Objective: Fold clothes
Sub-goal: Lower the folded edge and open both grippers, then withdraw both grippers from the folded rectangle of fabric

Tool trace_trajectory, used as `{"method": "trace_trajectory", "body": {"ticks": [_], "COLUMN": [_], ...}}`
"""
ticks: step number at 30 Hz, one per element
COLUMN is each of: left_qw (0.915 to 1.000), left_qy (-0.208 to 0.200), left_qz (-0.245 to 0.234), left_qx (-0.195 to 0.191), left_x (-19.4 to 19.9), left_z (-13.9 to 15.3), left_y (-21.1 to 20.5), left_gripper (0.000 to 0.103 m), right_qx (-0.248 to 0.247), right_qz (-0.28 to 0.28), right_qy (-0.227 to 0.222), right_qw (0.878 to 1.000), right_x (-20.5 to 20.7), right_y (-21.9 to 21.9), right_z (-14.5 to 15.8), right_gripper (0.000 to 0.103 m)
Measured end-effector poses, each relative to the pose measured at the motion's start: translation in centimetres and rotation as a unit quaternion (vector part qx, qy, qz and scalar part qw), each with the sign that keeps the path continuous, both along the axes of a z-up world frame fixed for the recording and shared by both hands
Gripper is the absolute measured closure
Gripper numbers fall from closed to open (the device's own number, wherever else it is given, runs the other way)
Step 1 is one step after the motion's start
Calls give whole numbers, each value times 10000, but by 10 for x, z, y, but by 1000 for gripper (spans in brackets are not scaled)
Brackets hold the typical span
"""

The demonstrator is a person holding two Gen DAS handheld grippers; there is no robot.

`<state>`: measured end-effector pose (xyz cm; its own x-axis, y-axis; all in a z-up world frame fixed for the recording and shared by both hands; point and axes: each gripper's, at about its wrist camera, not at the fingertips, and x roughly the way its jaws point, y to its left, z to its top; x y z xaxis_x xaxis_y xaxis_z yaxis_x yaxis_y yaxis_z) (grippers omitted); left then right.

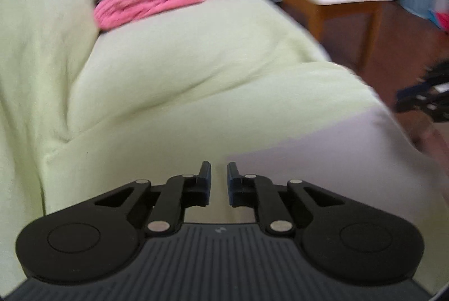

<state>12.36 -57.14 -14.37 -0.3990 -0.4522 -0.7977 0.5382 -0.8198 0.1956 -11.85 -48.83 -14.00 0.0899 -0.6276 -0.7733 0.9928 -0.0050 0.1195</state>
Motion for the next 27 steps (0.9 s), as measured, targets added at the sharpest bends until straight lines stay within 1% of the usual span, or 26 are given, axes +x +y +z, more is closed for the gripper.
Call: {"method": "trace_trajectory", "body": {"ticks": [2,4,5,7,8,9,10,14,19,20,23,27], "left_qw": [9987,9957,9943,9936,9931,9933,9934,9941,9922,9918,9914,9917], "left_qy": [-171,-441,-597,-776,-865,-836,-804,-825,-1078,-1109,-1147,-1140], "left_qz": [-477,-784,-861,-805,-776,-798,-820,-697,-576,-584,-586,-550], "left_qx": [106,198,207,178,163,94,23,123,235,230,229,214], "left_x": [3,4,4,4,4,4,4,3,-8,-2,-1,-1], "left_z": [1,-13,-23,-46,-57,-61,-65,-63,-58,-55,-54,-55], "left_y": [30,54,62,68,71,74,77,75,71,72,71,68], "left_gripper": [94,94,94,94,95,99,100,100,100,100,100,100], "right_qx": [-83,-99,-78,13,125,245,217,370,504,508,460,234], "right_qz": [418,780,916,980,936,877,822,690,515,479,395,232], "right_qy": [8,149,245,485,662,846,881,755,647,631,622,514], "right_qw": [9991,9968,9955,9940,9933,9922,9925,9941,9953,9956,9962,9981], "right_x": [30,60,72,88,88,88,83,72,74,74,70,71], "right_y": [19,31,37,43,45,47,50,54,53,53,50,53], "right_z": [6,2,-3,-16,-24,-33,-37,-36,-35,-35,-33,-26], "right_gripper": [81,81,82,82,82,82,83,83,82,82,82,82]}}
